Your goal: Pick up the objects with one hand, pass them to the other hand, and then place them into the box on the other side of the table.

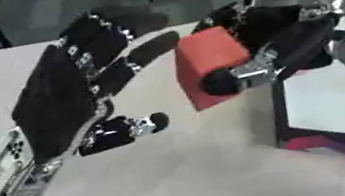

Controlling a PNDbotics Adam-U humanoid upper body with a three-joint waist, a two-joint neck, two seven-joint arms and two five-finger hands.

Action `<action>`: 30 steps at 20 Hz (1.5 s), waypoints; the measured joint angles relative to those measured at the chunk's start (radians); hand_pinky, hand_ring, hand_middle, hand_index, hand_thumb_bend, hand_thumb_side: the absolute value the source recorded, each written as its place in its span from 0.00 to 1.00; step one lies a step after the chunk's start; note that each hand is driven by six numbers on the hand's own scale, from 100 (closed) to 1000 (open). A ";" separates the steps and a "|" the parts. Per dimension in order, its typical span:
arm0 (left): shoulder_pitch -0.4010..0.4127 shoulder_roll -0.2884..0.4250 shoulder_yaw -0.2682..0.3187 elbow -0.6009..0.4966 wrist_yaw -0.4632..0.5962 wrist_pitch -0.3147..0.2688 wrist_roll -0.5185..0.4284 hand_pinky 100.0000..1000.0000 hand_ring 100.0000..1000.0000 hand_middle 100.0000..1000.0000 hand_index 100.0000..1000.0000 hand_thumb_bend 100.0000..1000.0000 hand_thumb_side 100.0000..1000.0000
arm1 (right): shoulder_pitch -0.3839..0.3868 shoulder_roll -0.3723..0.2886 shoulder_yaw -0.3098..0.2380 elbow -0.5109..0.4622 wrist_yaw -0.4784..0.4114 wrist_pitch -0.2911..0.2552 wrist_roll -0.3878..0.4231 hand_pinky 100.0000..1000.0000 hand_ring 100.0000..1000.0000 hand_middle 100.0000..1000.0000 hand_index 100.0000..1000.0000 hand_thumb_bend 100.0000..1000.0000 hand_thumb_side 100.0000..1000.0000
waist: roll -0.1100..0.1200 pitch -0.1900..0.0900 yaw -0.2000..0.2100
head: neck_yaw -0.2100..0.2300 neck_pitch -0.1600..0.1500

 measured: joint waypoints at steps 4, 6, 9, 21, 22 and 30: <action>0.039 0.036 0.021 0.016 0.005 0.014 0.023 0.73 0.74 0.71 0.82 0.95 0.00 | 0.065 -0.038 -0.055 0.000 0.032 -0.034 -0.066 0.84 0.73 0.39 0.50 0.41 0.00 | 0.000 0.000 -0.002 | 0.003 0.000; 0.060 0.052 0.036 0.025 0.010 0.026 0.035 0.73 0.73 0.70 0.80 0.91 0.00 | 0.092 -0.055 -0.083 0.000 0.049 -0.054 -0.099 0.84 0.73 0.39 0.50 0.41 0.00 | 0.000 0.000 -0.003 | 0.005 0.000; 0.093 0.070 0.068 0.044 0.035 0.060 0.053 0.71 0.71 0.68 0.79 0.85 0.00 | 0.134 -0.083 -0.122 0.000 0.088 -0.074 -0.152 0.84 0.73 0.39 0.50 0.42 0.00 | 0.000 0.000 -0.003 | 0.008 -0.001; 0.193 0.102 0.259 0.123 0.298 0.322 0.073 0.68 0.66 0.63 0.78 0.50 0.18 | 0.333 -0.142 -0.226 0.095 0.420 -0.130 -0.296 0.84 0.73 0.41 0.51 0.45 0.00 | 0.000 0.001 0.004 | 0.007 -0.010; 0.196 0.102 0.272 0.128 0.326 0.343 0.074 0.67 0.65 0.63 0.78 0.46 0.22 | 0.342 -0.143 -0.230 0.106 0.446 -0.131 -0.304 0.83 0.73 0.41 0.51 0.45 0.00 | 0.000 0.001 0.004 | 0.007 -0.010; 0.214 0.101 0.348 0.185 0.602 0.485 0.097 0.66 0.62 0.60 0.78 0.32 0.36 | 0.406 -0.147 -0.262 0.210 0.599 -0.112 -0.338 0.83 0.75 0.47 0.57 0.47 0.00 | 0.000 0.004 0.006 | 0.008 -0.011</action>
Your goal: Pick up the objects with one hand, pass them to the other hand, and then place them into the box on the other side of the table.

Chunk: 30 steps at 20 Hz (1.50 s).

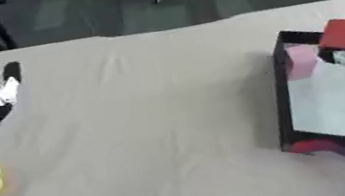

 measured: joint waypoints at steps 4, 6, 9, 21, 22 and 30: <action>0.005 -0.006 0.020 0.020 0.117 0.035 0.012 0.65 0.62 0.60 0.78 0.30 0.39 | 0.027 0.000 -0.014 0.025 0.039 0.006 0.012 0.84 0.82 0.62 0.71 0.55 0.10 | 0.000 0.000 0.001 | 0.001 0.000; 0.007 -0.008 0.029 0.024 0.149 0.043 0.023 0.65 0.61 0.60 0.78 0.30 0.39 | 0.036 0.000 -0.021 0.028 0.052 0.005 0.018 0.86 0.88 0.71 0.79 0.63 0.17 | 0.000 0.000 0.001 | 0.002 0.000; 0.012 -0.008 0.038 0.024 0.169 0.048 0.038 0.65 0.61 0.60 0.78 0.31 0.40 | 0.046 0.000 -0.028 0.028 0.071 -0.003 0.030 0.89 0.95 0.79 0.86 0.71 0.22 | 0.000 0.000 0.001 | 0.004 0.000; 0.012 -0.008 0.050 0.024 0.193 0.061 0.058 0.66 0.61 0.59 0.78 0.29 0.42 | 0.056 0.002 -0.078 -0.029 -0.066 -0.044 -0.099 0.92 0.99 0.82 0.90 0.60 0.61 | 0.000 0.000 0.000 | 0.018 0.002; 0.011 -0.008 0.051 0.024 0.194 0.065 0.052 0.66 0.62 0.59 0.78 0.30 0.39 | 0.054 0.002 -0.081 -0.049 -0.099 -0.055 -0.119 0.92 0.99 0.82 0.91 0.48 0.47 | 0.000 0.000 0.000 | 0.019 0.002; -0.006 0.005 0.061 0.011 0.194 0.122 -0.079 0.67 0.62 0.60 0.78 0.30 0.36 | 0.049 0.002 -0.111 -0.188 -0.279 -0.138 -0.188 0.90 0.96 0.79 0.89 0.65 0.25 | 0.000 0.000 0.003 | 0.026 0.012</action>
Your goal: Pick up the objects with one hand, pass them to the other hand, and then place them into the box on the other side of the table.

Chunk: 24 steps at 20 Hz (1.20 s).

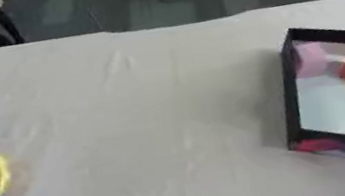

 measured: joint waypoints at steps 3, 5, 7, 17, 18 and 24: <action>-0.003 0.020 0.008 -0.007 -0.001 0.021 -0.071 0.67 0.63 0.60 0.79 0.31 0.35 | 0.000 0.000 -0.003 -0.015 -0.026 -0.012 -0.012 0.89 0.96 0.79 0.88 0.65 0.24 | 0.000 0.000 0.001 | 0.000 0.013; -0.010 0.039 0.013 -0.007 0.000 0.037 -0.124 0.68 0.64 0.61 0.79 0.33 0.33 | 0.000 -0.001 -0.003 -0.016 -0.036 -0.020 -0.019 0.89 0.95 0.79 0.88 0.65 0.24 | 0.000 0.000 0.002 | 0.001 0.025; -0.012 0.067 0.015 -0.007 0.004 0.051 -0.186 0.68 0.64 0.61 0.79 0.35 0.32 | 0.000 -0.001 -0.004 -0.016 -0.043 -0.028 -0.024 0.89 0.95 0.78 0.88 0.65 0.24 | 0.000 0.000 0.002 | 0.001 0.034; -0.037 0.254 0.012 0.004 0.021 0.012 -0.642 0.72 0.70 0.66 0.81 0.51 0.32 | -0.001 -0.010 -0.004 -0.017 -0.053 -0.041 -0.025 0.89 0.95 0.78 0.87 0.65 0.23 | 0.006 -0.001 0.004 | 0.000 0.060; -0.040 0.266 0.010 0.009 0.018 0.001 -0.686 0.72 0.70 0.66 0.81 0.52 0.32 | -0.001 -0.010 -0.004 -0.017 -0.054 -0.041 -0.025 0.89 0.95 0.78 0.87 0.65 0.23 | 0.006 -0.001 0.004 | 0.001 0.066; -0.054 0.314 -0.007 0.038 -0.019 -0.049 -0.880 0.74 0.73 0.69 0.80 0.61 0.26 | -0.004 -0.010 -0.004 -0.017 -0.061 -0.041 -0.025 0.89 0.94 0.77 0.87 0.65 0.23 | 0.007 -0.002 0.001 | 0.001 0.086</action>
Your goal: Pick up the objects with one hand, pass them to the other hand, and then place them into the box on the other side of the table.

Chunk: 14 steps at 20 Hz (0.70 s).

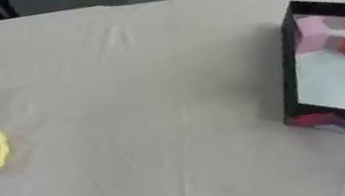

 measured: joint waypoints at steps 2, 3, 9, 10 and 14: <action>-0.002 0.016 -0.005 0.008 -0.013 -0.014 -0.052 0.75 0.74 0.70 0.80 0.67 0.23 | 0.000 -0.001 0.000 0.000 0.000 0.000 0.000 0.89 0.94 0.77 0.87 0.65 0.23 | 0.003 -0.002 0.000 | 0.003 0.000; -0.002 0.025 -0.008 0.013 -0.020 -0.020 -0.077 0.75 0.75 0.70 0.79 0.68 0.21 | 0.000 -0.002 0.000 0.000 0.000 0.000 0.000 0.89 0.94 0.77 0.87 0.65 0.23 | 0.005 -0.002 0.000 | 0.006 0.000; -0.001 0.061 -0.035 0.033 -0.072 -0.056 -0.231 0.77 0.78 0.72 0.78 0.78 0.14 | 0.000 -0.008 0.002 0.000 0.000 0.002 0.002 0.89 0.94 0.77 0.87 0.65 0.23 | 0.012 -0.018 0.000 | 0.026 0.004; -0.001 0.062 -0.041 0.038 -0.091 -0.061 -0.258 0.77 0.78 0.72 0.78 0.78 0.15 | 0.000 -0.008 0.003 0.000 0.000 0.003 0.003 0.89 0.94 0.77 0.87 0.65 0.23 | 0.012 -0.020 0.000 | 0.030 0.008; -0.002 0.062 -0.068 0.075 -0.152 -0.071 -0.357 0.78 0.79 0.73 0.79 0.81 0.15 | 0.001 -0.008 0.008 -0.001 0.000 0.008 0.008 0.89 0.93 0.76 0.87 0.65 0.23 | 0.015 -0.032 0.000 | 0.042 0.016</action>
